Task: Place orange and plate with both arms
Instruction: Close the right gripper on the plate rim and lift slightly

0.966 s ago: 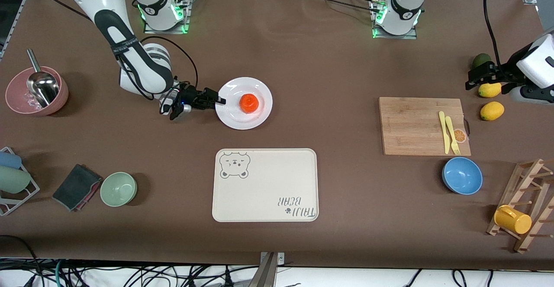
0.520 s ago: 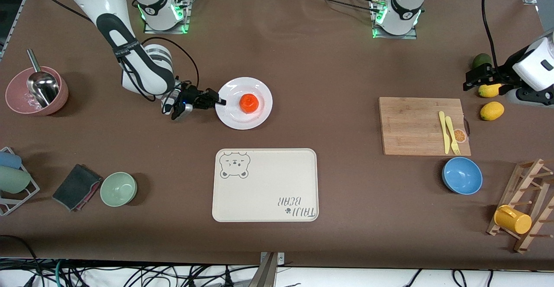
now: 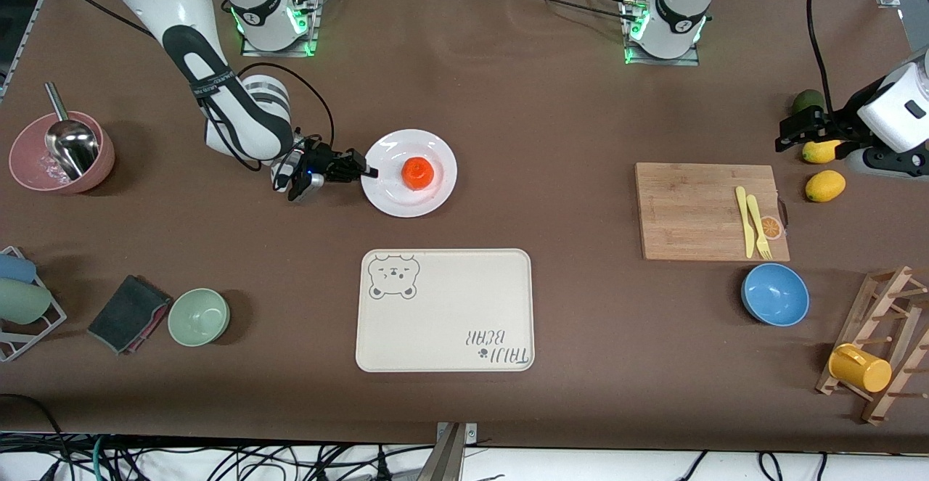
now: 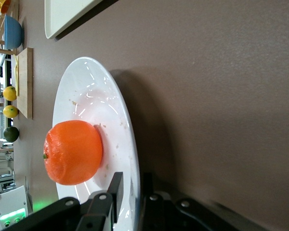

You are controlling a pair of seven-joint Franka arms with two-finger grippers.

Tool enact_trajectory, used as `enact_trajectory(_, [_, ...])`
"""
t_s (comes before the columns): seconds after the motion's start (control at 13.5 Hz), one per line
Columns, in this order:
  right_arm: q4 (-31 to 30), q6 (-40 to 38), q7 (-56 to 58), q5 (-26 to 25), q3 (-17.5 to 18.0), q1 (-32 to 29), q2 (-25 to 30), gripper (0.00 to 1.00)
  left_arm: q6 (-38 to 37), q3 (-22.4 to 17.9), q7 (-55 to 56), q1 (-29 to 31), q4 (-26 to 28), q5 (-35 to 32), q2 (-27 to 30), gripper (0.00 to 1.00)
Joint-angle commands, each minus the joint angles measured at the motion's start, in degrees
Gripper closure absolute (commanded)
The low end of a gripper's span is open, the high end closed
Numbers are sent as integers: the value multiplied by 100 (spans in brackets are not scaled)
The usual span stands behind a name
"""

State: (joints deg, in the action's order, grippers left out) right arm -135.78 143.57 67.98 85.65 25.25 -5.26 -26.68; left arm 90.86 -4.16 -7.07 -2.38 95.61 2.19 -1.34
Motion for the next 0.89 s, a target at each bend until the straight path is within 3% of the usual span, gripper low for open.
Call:
enact_trajectory(0.0, [-18, 92, 190, 163, 50, -1, -21, 87, -147, -6, -111, -8, -200, 19, -94, 0])
enact_trajectory(0.82, [-10, 83, 251, 163, 42, -1, -65, 100, -147, -6, -111, -8, -200, 19, -129, 0])
